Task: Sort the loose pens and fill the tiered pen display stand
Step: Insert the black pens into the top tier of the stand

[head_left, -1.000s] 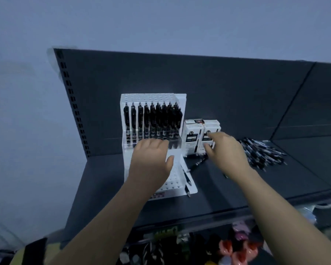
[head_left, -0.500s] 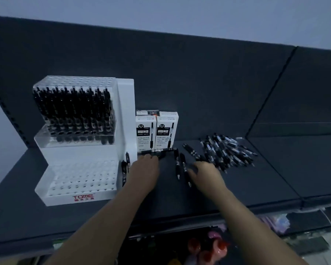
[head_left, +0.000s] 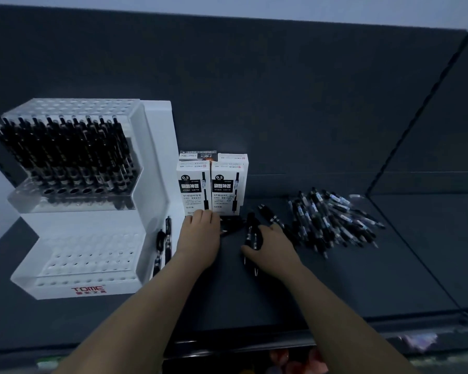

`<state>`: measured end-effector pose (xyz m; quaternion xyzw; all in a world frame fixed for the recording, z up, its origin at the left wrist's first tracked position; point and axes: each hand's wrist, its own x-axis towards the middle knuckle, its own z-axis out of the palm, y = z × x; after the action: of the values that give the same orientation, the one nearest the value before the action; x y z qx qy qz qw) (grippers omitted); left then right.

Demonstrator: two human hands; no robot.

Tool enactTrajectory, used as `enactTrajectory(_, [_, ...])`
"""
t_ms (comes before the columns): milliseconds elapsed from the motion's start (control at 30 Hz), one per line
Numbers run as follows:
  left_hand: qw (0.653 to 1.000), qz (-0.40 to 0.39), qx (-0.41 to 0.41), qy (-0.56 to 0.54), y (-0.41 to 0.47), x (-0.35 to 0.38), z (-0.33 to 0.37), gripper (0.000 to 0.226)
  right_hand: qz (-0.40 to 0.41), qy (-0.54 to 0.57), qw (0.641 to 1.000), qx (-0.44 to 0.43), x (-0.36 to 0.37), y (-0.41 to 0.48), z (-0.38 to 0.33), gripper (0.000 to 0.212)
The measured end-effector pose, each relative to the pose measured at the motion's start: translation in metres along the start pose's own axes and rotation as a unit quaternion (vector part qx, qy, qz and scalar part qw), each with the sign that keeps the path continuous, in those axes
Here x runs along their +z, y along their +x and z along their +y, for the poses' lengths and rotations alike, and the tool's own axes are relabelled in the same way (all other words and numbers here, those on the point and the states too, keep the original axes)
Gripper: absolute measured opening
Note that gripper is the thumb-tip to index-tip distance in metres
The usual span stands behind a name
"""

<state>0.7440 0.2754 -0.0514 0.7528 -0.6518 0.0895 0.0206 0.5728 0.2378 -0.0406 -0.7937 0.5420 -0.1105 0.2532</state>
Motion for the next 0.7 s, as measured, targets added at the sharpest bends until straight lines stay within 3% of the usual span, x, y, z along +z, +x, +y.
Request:
enactTrajectory(167, [1.000,-0.002,0.003,0.015,0.003,0.004,0.004,0.019,0.003,0.025,1.000,-0.003,0.001,0.000,0.003,0.046])
enactTrajectory(267, [0.996,-0.083,-0.037,-0.019,0.004,-0.003,0.017,0.026,0.003,0.036,0.999,0.001,0.002,0.000,0.003,0.048])
enactTrajectory(400, [0.981,-0.159,-0.067,-0.086,-0.005,-0.016,0.027,0.023,0.001,0.029,1.000,-0.012,0.002,0.000,0.002,0.035])
enactTrajectory(600, [0.975,-0.098,-0.167,-0.112,-0.036,-0.023,0.011,0.021,-0.014,-0.010,0.999,-0.036,0.011,-0.003,-0.009,0.022])
enactTrajectory(700, [0.974,-0.052,-0.220,-0.017,-0.051,-0.023,-0.005,0.028,-0.019,-0.010,1.000,-0.017,0.012,-0.003,-0.015,0.028])
